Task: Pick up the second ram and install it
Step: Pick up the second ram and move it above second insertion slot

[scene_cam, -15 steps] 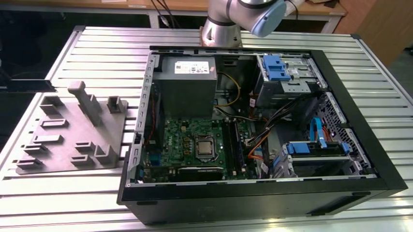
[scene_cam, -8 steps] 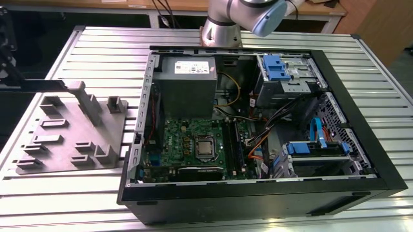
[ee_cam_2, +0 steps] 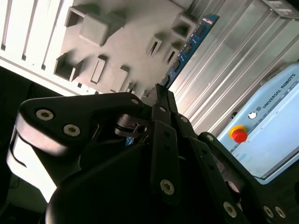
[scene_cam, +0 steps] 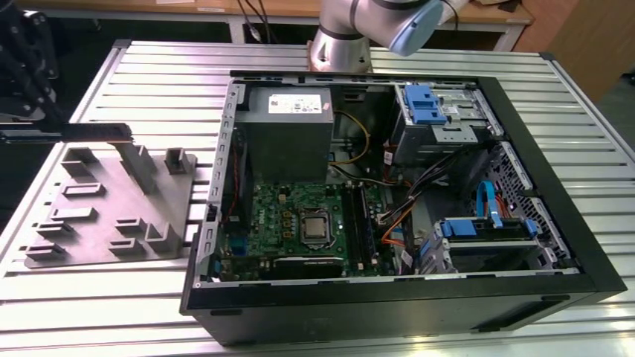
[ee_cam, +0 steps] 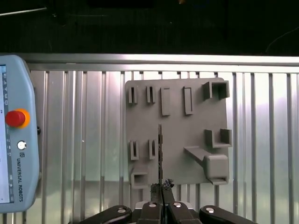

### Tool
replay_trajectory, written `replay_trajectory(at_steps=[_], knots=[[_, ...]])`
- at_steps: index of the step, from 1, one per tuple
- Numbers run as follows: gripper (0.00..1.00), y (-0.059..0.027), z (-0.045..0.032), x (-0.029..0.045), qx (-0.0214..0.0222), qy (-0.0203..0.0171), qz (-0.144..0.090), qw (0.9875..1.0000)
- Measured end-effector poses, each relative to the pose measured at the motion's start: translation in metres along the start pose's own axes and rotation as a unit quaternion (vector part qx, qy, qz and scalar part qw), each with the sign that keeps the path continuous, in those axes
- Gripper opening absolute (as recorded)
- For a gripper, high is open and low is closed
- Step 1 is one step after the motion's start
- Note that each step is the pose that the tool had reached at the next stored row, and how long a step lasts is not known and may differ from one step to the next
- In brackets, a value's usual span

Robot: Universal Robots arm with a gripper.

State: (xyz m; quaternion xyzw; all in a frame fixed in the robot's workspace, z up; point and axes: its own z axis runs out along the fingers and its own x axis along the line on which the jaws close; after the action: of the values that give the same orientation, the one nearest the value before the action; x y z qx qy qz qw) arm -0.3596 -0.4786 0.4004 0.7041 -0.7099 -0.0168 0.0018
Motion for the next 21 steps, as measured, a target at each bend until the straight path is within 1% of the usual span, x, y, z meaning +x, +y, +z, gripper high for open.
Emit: replay_trajectory(at_steps=[5,12,21], knots=[[0.12,-0.0170,-0.0004,-0.0002,-0.0006,0.0000,0.000,1.0000],[0.12,-0.0461,-0.0011,-0.0004,-0.0015,0.0000,0.000,1.0000],[0.12,-0.0859,-0.0020,-0.0008,-0.0025,0.0000,0.000,1.0000]])
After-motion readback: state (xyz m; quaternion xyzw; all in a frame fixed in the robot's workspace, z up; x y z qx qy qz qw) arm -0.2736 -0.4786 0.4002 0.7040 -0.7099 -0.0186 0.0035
